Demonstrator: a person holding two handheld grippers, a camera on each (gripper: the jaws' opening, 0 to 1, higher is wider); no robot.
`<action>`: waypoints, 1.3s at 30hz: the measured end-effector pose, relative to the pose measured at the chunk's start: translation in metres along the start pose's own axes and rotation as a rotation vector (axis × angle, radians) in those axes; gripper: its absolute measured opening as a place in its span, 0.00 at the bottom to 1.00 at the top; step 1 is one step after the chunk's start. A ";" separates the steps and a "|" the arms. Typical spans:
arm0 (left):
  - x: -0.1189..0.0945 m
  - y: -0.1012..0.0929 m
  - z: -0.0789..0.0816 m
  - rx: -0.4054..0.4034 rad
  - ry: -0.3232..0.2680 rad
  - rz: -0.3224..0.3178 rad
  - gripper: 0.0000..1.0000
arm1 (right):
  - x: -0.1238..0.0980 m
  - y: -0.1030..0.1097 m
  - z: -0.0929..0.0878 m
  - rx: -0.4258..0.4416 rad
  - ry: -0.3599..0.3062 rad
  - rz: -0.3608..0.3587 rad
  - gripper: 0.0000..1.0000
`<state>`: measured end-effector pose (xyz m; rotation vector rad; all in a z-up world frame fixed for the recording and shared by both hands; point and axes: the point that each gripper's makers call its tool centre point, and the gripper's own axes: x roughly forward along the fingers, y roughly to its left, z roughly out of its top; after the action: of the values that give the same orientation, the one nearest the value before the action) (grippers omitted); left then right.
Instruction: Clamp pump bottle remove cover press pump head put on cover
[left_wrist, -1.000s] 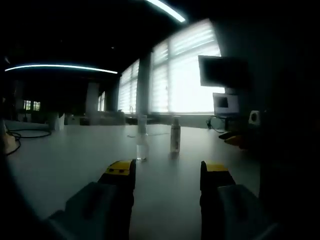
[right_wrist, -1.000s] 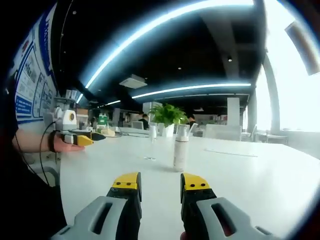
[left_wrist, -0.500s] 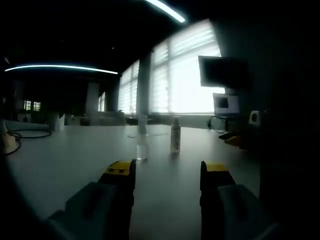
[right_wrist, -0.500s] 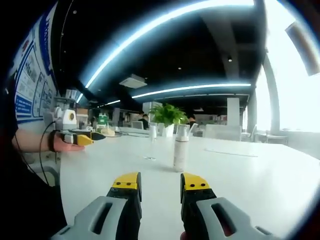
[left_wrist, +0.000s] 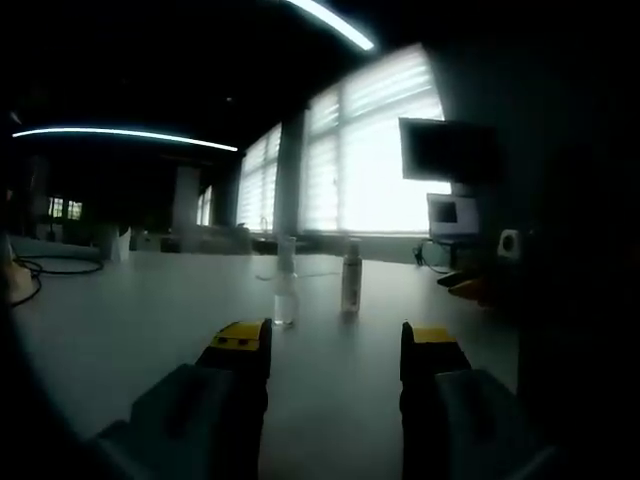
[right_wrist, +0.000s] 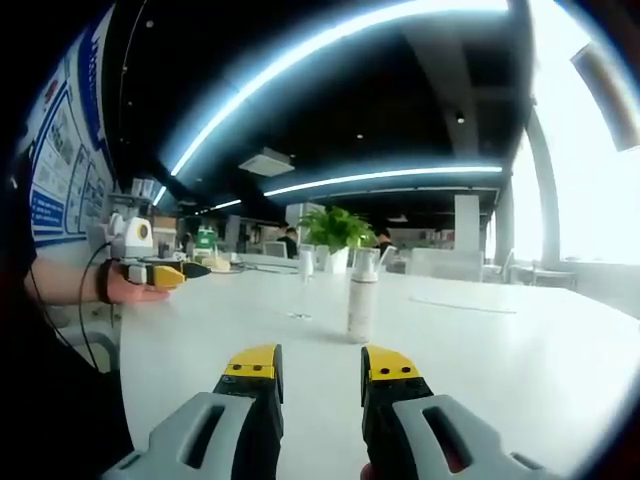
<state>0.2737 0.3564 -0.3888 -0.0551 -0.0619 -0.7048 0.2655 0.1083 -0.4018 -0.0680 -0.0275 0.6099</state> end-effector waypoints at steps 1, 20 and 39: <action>0.000 0.001 0.000 0.000 0.000 0.002 0.43 | 0.000 0.000 0.000 0.000 0.000 0.000 0.25; 0.001 0.010 0.007 0.009 -0.014 0.066 0.35 | -0.002 -0.001 0.002 0.008 -0.011 0.000 0.25; 0.007 0.009 0.003 -0.009 0.004 0.134 0.35 | -0.002 -0.005 0.002 0.011 -0.019 0.003 0.25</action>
<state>0.2854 0.3590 -0.3853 -0.0660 -0.0509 -0.5711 0.2671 0.1034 -0.3995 -0.0513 -0.0428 0.6133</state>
